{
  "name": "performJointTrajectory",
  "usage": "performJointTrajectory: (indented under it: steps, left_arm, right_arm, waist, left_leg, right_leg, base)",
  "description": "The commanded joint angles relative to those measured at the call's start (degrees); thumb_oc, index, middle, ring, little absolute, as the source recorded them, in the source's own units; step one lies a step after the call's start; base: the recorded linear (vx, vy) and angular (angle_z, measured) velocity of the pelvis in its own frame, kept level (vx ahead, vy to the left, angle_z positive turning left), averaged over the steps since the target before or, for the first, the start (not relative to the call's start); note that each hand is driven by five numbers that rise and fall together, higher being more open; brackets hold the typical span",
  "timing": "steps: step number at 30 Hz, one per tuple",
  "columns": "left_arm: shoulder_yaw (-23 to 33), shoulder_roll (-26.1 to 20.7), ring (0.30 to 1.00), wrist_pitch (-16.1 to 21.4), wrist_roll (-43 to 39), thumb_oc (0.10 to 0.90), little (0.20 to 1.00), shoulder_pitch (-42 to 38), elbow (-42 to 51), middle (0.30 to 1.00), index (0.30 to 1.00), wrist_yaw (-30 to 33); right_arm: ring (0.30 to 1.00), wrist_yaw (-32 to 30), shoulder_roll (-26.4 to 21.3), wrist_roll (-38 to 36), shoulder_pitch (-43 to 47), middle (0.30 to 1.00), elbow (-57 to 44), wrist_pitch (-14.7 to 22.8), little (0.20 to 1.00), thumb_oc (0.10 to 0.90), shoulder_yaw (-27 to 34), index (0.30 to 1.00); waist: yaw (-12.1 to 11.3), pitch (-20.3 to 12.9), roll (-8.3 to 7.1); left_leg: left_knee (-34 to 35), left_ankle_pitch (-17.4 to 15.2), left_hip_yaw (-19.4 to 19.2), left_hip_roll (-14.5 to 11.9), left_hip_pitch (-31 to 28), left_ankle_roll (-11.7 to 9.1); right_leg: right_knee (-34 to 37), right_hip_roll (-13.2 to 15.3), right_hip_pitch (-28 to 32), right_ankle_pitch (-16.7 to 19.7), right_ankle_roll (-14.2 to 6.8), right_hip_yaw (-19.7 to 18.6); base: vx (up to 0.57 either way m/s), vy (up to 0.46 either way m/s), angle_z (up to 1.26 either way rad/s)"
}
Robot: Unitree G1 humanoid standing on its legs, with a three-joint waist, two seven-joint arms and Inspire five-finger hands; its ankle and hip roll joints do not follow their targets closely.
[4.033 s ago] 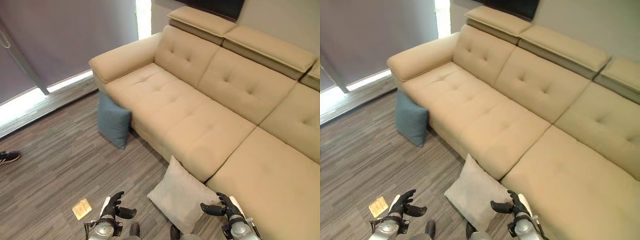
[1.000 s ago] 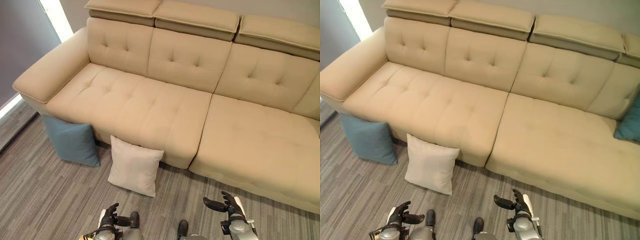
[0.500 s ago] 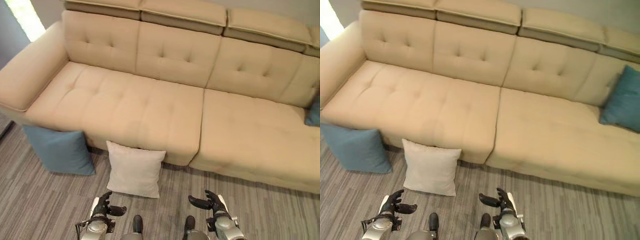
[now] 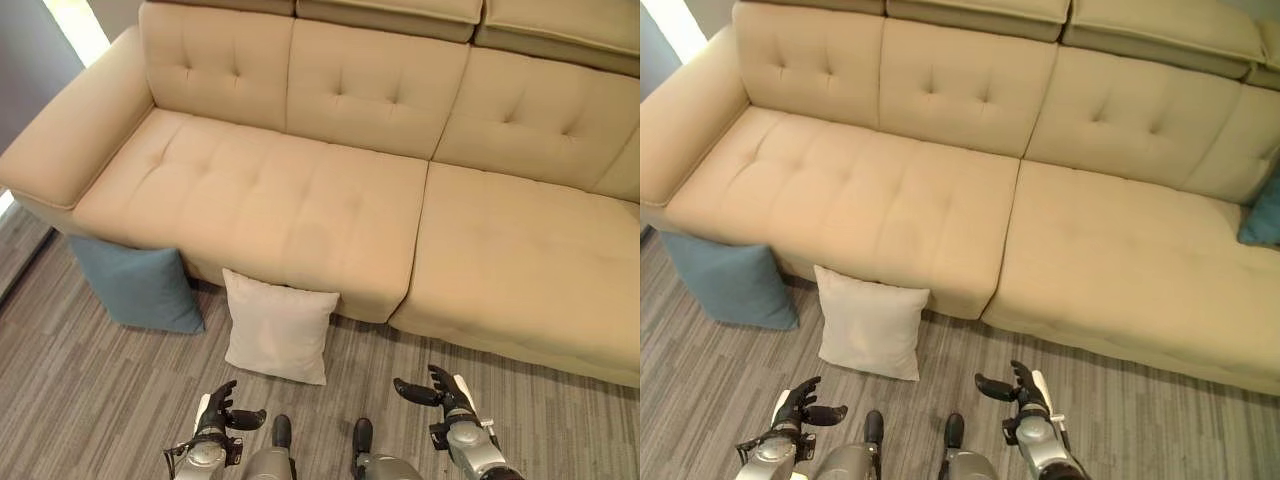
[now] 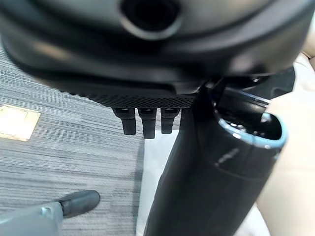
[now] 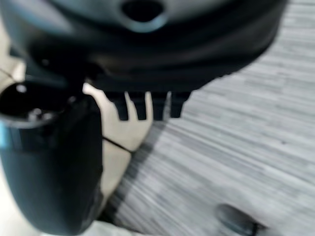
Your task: Pick up all the scattered cushions and arrange them neatly on the sofa.
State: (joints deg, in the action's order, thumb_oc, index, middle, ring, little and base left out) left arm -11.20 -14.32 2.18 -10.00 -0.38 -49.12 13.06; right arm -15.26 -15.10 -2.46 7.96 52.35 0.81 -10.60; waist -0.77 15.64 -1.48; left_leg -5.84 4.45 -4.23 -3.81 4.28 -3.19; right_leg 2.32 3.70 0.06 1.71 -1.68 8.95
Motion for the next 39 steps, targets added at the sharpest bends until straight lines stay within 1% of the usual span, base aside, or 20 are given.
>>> performJointTrajectory:
  steps: [1,3,4,5,7,8,10,12,16,17,19,22,24,25,26,27,30,32,34,39]
  left_arm:
    - [-0.5,-0.5,0.900,2.0,0.0,0.800,0.900,-0.5,1.4,0.900,0.900,0.1]
    - [-1.0,-0.5,0.900,1.9,-0.3,0.800,0.900,-0.7,1.8,0.900,0.900,0.2]
    - [-1.0,-0.5,0.900,1.9,-0.3,0.800,0.900,-0.7,1.8,0.900,0.900,0.2]
    - [-1.7,-0.5,0.900,2.1,-0.8,0.800,0.900,-0.8,3.1,0.900,0.900,0.4]
    - [-2.0,-0.5,0.900,2.3,-0.9,0.800,0.900,-0.8,3.9,0.900,0.900,0.5]
    - [-2.7,-0.5,0.900,2.3,-0.2,0.800,0.900,-0.7,4.8,0.900,0.900,0.4]
    - [-3.4,-0.7,0.900,2.2,0.8,0.800,0.900,-0.8,5.0,0.900,0.900,0.1]
    - [-3.9,-1.0,0.900,2.4,1.3,0.800,0.900,-1.2,5.1,0.900,0.900,0.0]
    - [-4.1,-2.3,0.900,2.6,2.1,0.800,0.900,-2.4,5.2,0.900,0.900,-0.1]
    - [-3.8,-3.3,0.900,2.5,2.3,0.800,0.900,-3.5,4.9,0.900,0.900,0.3]
    - [-3.4,-4.3,0.900,2.7,2.1,0.800,0.900,-4.2,4.9,0.900,0.900,0.8]
    - [-2.7,-5.1,0.900,3.0,1.8,0.800,0.900,-4.4,5.2,0.900,0.900,1.1]
    - [-2.5,-5.3,0.900,3.2,1.5,0.800,0.900,-4.6,6.0,0.900,0.900,1.2]
    - [-2.1,-5.2,0.900,3.3,1.2,0.800,0.900,-4.7,5.9,0.900,0.900,1.3]
    - [-2.1,-5.2,0.900,3.3,1.2,0.800,0.900,-4.7,5.9,0.900,0.900,1.3]
    - [-1.4,-5.0,0.900,3.3,0.6,0.800,0.900,-5.2,5.1,0.900,0.900,1.8]
    - [-1.0,-5.2,0.900,3.2,0.1,0.800,0.900,-5.7,4.5,0.900,0.900,2.1]
    - [-1.0,-4.2,0.900,3.5,0.1,0.800,0.900,-5.9,4.8,0.900,0.900,2.3]
    - [-0.8,-3.8,0.900,3.8,-0.3,0.800,0.900,-6.1,4.6,0.900,0.900,2.6]
    - [-1.9,-2.8,0.900,3.7,0.7,0.800,0.900,-5.7,5.3,0.900,0.900,2.0]
  right_arm:
    - [0.900,-1.8,-1.7,0.1,-1.3,0.900,-3.5,2.5,0.900,0.800,-0.2,0.900]
    - [0.900,-1.8,-1.5,0.0,-1.9,0.900,-3.3,2.3,0.900,0.800,-0.2,0.900]
    - [0.900,-1.8,-1.5,0.0,-1.9,0.900,-3.3,2.3,0.900,0.800,-0.2,0.900]
    - [0.900,-2.0,-1.7,0.0,-2.6,0.900,-3.5,2.3,0.900,0.800,-0.2,0.900]
    - [0.900,-2.2,-1.9,0.2,-2.9,0.900,-3.4,2.2,0.900,0.800,-0.2,0.900]
    - [0.900,-2.0,-2.4,0.7,-3.4,0.900,-3.8,2.1,0.900,0.800,0.4,0.900]
    - [0.900,-2.1,-2.1,0.8,-3.8,0.900,-3.5,2.0,0.900,0.800,1.4,0.900]
    - [0.900,-1.8,-1.8,0.6,-3.8,0.900,-3.6,2.1,0.900,0.800,1.2,0.900]
    - [0.900,-1.5,-0.5,0.9,-3.3,0.900,-3.7,1.9,0.900,0.800,1.0,0.900]
    - [0.900,-1.6,0.3,0.7,-2.2,0.900,-3.5,1.7,0.900,0.800,0.6,0.900]
    - [0.900,-1.6,0.9,0.7,-1.3,0.900,-4.2,1.7,0.900,0.800,-0.2,0.900]
    - [0.900,-1.7,1.0,0.7,-0.9,0.900,-5.0,2.0,0.900,0.800,-0.5,0.900]
    - [0.900,-1.9,0.7,0.6,-0.2,0.900,-5.1,2.3,0.900,0.800,-1.2,0.900]
    - [0.900,-2.0,0.6,0.5,0.1,0.900,-5.1,2.4,0.900,0.800,-1.4,0.900]
    - [0.900,-2.0,0.6,0.5,0.1,0.900,-5.1,2.4,0.900,0.800,-1.4,0.900]
    - [0.900,-2.4,0.5,0.2,0.9,0.900,-4.8,2.7,0.900,0.800,-2.1,0.900]
    - [0.900,-2.6,0.7,0.0,1.3,0.900,-4.4,2.5,0.900,0.800,-2.4,0.900]
    - [0.900,-2.8,0.0,0.3,1.2,0.900,-5.6,2.7,0.900,0.800,-2.6,0.900]
    - [0.900,-3.0,-0.4,0.7,1.9,0.900,-5.7,2.7,0.900,0.800,-2.8,0.900]
    - [0.900,-3.0,-1.2,0.9,1.3,0.900,-6.5,2.9,0.900,0.800,-2.4,0.900]
  waist:
    - [0.4,-3.2,-3.48]
    - [0.4,-3.4,-3.45]
    - [0.5,-3.4,-3.46]
    - [0.1,-3.4,-3.08]
    - [-0.2,-3.4,-2.75]
    - [0.0,-3.8,-1.91]
    - [0.4,-4.4,-1.54]
    - [0.4,-4.4,-2.04]
    - [0.1,-4.2,-3.16]
    - [-0.2,-3.7,-3.52]
    - [-0.3,-2.8,-3.60]
    - [-0.9,-2.3,-3.24]
    - [-0.4,-1.1,-3.13]
    - [-0.4,-0.7,-3.39]
    - [-0.4,-0.8,-3.35]
    - [-0.7,-0.1,-4.08]
    - [-1.6,0.3,-4.86]
    - [-0.9,0.2,-4.69]
    - [-1.4,0.1,-4.60]
    - [-0.7,-0.3,-3.13]
  left_leg:
    - [-2.4,-7.1,-0.3,0.1,5.7,0.6]
    - [1.4,-4.3,1.3,-2.6,6.3,-0.2]
    - [1.6,-4.2,1.3,-2.6,6.2,-0.2]
    - [4.8,-2.4,4.2,-4.6,7.4,-0.9]
    - [6.3,-1.5,6.6,-4.8,7.4,-1.4]
    - [7.4,-0.5,8.4,-5.2,7.4,-2.3]
    - [7.8,-0.1,7.6,-5.6,6.7,-3.1]
    - [5.9,-1.3,7.2,-4.3,7.0,-2.5]
    - [2.8,-4.0,5.6,-1.6,8.0,-0.8]
    - [2.6,-5.1,4.0,-0.6,7.8,0.4]
    - [2.5,-5.8,2.3,-0.2,7.5,1.5]
    - [3.0,-6.2,1.0,-0.2,6.7,2.1]
    - [4.0,-6.0,0.6,1.4,5.5,2.9]
    - [4.3,-6.0,0.6,2.1,5.2,3.1]
    - [4.4,-5.9,0.7,2.1,5.3,3.1]
    - [4.8,-5.9,0.4,3.4,5.3,3.3]
    - [4.9,-6.0,0.3,4.3,5.9,3.3]
    - [5.1,-5.4,0.9,5.3,7.0,3.2]
    - [5.5,-5.4,-0.3,5.4,7.7,3.1]
    - [5.2,-5.0,-0.3,5.9,8.3,2.6]
  right_leg:
    - [-1.9,0.3,-1.1,-5.3,-2.2,1.9]
    - [-2.1,0.6,-1.1,-6.1,-2.5,1.8]
    - [-2.2,0.6,-1.0,-6.2,-2.5,1.8]
    - [-2.5,1.2,-0.6,-7.4,-2.9,1.2]
    - [-2.6,1.1,-0.1,-7.9,-3.1,0.6]
    - [-2.8,1.8,1.0,-8.7,-3.7,-0.1]
    - [-3.0,3.0,1.5,-8.5,-4.5,-0.5]
    - [-3.3,4.9,1.5,-7.3,-5.3,-0.9]
    - [-5.9,7.9,-0.3,-6.3,-6.8,-1.9]
    - [-8.8,9.7,-2.7,-4.4,-7.6,-2.0]
    - [-12.8,11.2,-5.8,-1.7,-7.6,-0.8]
    - [-14.7,12.1,-7.1,-1.5,-7.1,2.2]
    - [-16.9,6.6,-9.1,-4.3,-5.5,1.3]
    - [-16.2,4.5,-9.3,-5.2,-5.2,1.0]
    - [-16.1,4.4,-9.4,-5.1,-5.2,1.0]
    - [-13.6,1.1,-9.4,-6.3,-4.1,2.2]
    - [-10.9,-0.3,-9.1,-6.7,-3.0,4.6]
    - [-8.4,-2.1,-9.8,-6.4,-3.0,0.9]
    - [-6.3,-1.0,-8.9,-5.5,-3.2,3.0]
    - [-4.4,-1.5,-8.8,-5.7,-2.6,1.9]
  base:
    - [0.11,0.104,-0.07]
    - [0.12,0.122,-0.10]
    - [0.18,0.206,-0.14]
    - [0.18,0.217,-0.07]
    - [0.20,0.254,0.00]
    - [0.22,0.319,-0.08]
    - [0.25,0.379,-0.30]
    - [0.18,0.333,-0.33]
    - [0.12,0.302,0.05]
    - [0.06,0.315,-0.31]
    - [0.03,0.338,-0.38]
    - [0.03,0.215,-0.48]
    - [0.05,0.247,-0.16]
    - [0.02,0.120,-0.08]
    - [0.01,0.079,-0.08]
    - [-0.01,0.034,-0.08]
    - [-0.01,0.005,0.03]
    - [0.01,0.006,0.05]
    - [-0.03,-0.007,0.06]
    - [0.02,-0.022,-0.03]
